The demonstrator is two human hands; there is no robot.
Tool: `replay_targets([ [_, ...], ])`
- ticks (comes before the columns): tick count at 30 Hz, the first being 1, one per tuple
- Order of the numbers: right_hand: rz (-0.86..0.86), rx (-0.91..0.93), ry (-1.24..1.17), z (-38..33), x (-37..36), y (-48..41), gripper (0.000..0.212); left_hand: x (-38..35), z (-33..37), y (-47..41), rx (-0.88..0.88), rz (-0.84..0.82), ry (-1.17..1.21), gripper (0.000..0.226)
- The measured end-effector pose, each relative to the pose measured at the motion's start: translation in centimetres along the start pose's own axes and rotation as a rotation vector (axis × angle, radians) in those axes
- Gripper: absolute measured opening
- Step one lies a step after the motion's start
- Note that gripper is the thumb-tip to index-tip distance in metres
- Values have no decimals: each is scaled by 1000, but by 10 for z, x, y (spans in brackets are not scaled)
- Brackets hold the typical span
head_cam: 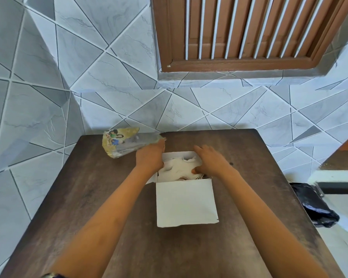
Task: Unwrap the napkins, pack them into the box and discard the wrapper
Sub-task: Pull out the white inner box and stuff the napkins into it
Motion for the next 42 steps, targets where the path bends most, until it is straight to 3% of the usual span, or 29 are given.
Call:
replay_targets([
  [2, 107, 86, -7, -9, 11, 8, 62, -3, -5, 1, 31, -11, 11, 36],
  [4, 185, 201, -120, -22, 22, 22, 49, -5, -10, 2, 53, -19, 44, 29],
  [8, 91, 248, -35, -27, 8, 33, 18, 1, -12, 6, 19, 40, 207, 21],
  [11, 84, 271, 17, -27, 4, 33, 39, -2, -2, 11, -47, -43, 288, 40],
  [14, 53, 311, 19, -26, -1, 38, 58, -9, 2, 15, -54, -94, 193, 57],
  [19, -51, 331, 1, -13, -15, 45, 57, -5, -6, 14, -18, -15, 217, 42],
  [20, -18, 333, -60, -11, -10, 47, 54, -4, -8, 14, -20, -14, 236, 36],
  [22, 207, 267, -160, 0, 12, 49, 54, -1, -10, 13, -36, -36, 270, 25],
  [24, 412, 66, -172, 22, 29, 52, 61, 0, -11, 12, -51, -75, 278, 18],
  [26, 330, -156, -143, 42, 18, 46, 65, 2, -15, 13, -37, -44, 297, 12],
  [28, 210, -228, -159, 49, 7, 39, 57, 6, -17, 16, -22, 53, 323, 8],
  [35, 190, -126, -412, 33, 15, 18, 45, 63, 5, 43, -113, 482, 119, 8],
  [39, 107, -116, -540, 23, -6, 8, 41, 39, 28, 52, -124, 406, -23, 8],
  [42, 25, -102, -624, 15, -33, 9, 36, 5, 48, 60, -150, 325, -75, 20],
])
Point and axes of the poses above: each hand's wrist, its own y-axis away from the middle knuckle, its own x-axis out of the back of the hand, z = x × y, the point moved 10 cm from there along -y, towards the middle knuckle, and after that the axes turned 13 degrees about -x, right-handed, at the moved point
